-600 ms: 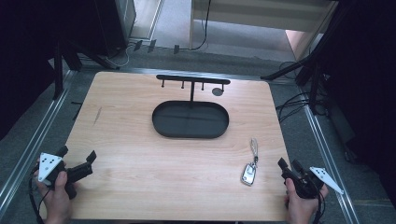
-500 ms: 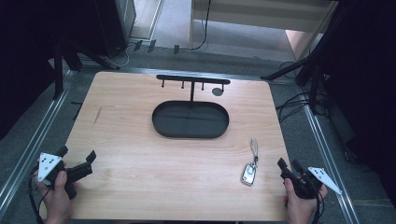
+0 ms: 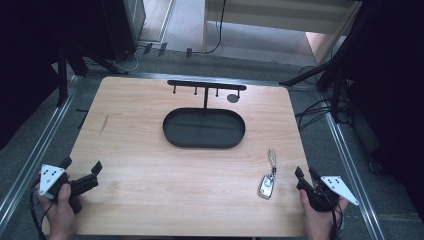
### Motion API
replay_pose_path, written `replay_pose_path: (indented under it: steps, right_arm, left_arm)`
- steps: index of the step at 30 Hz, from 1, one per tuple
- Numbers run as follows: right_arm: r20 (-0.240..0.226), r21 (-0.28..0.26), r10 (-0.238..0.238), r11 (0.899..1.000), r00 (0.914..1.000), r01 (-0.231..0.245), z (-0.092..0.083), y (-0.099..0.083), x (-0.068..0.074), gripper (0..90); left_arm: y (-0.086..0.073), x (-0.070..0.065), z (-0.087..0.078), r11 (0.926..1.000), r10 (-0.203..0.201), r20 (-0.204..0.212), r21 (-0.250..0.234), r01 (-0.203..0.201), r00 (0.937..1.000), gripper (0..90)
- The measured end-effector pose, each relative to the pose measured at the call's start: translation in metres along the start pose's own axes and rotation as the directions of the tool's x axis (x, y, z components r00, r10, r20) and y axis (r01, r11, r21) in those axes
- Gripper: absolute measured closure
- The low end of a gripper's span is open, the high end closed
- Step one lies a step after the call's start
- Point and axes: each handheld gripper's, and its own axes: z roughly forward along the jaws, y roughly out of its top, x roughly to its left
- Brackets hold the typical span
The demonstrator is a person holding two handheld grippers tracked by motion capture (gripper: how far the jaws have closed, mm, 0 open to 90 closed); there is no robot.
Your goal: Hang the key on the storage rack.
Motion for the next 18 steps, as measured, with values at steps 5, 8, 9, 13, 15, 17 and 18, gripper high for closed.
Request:
replay_pose_path:
  steps: [5, 8, 9, 13, 15, 17, 18]
  right_arm:
    - [0.028, 0.063, -0.088, 0.994, 0.9957, 0.086, -0.001, 0.013, 0.009, 53.2]
    - [0.037, 0.089, -0.129, 0.988, 0.9910, 0.125, -0.001, 0.020, 0.017, 52.6]
    - [0.037, 0.096, -0.140, 0.986, 0.9894, 0.136, 0.000, 0.022, 0.019, 52.4]
    - [0.019, 0.127, -0.169, 0.978, 0.9854, 0.165, 0.004, 0.028, 0.025, 53.3]
    - [-0.002, 0.156, -0.157, 0.975, 0.9876, 0.155, 0.008, 0.030, 0.026, 55.5]
    - [-0.024, 0.183, -0.147, 0.972, 0.9888, 0.149, 0.012, 0.033, 0.026, 55.8]
    - [-0.031, 0.195, -0.138, 0.971, 0.9900, 0.141, 0.014, 0.034, 0.026, 56.0]
  left_arm:
    - [0.000, 0.000, 0.000, 1.0000, -0.003, -0.002, 0.000, 0.003, 1.0000, 0.0]
    - [0.000, 0.001, 0.000, 1.0000, -0.006, 0.000, -0.002, 0.006, 1.0000, 0.0]
    - [0.000, 0.001, 0.000, 1.0000, -0.005, 0.001, -0.001, 0.005, 1.0000, 0.0]
    - [0.000, 0.001, -0.001, 1.0000, -0.006, 0.001, -0.001, 0.006, 1.0000, 0.0]
    - [0.000, 0.001, -0.001, 1.0000, -0.006, 0.001, -0.001, 0.006, 1.0000, 0.0]
    - [0.000, 0.001, 0.000, 1.0000, -0.005, 0.001, -0.001, 0.005, 1.0000, 0.0]
    - [0.000, 0.001, 0.000, 1.0000, -0.005, 0.001, -0.001, 0.005, 1.0000, 0.0]
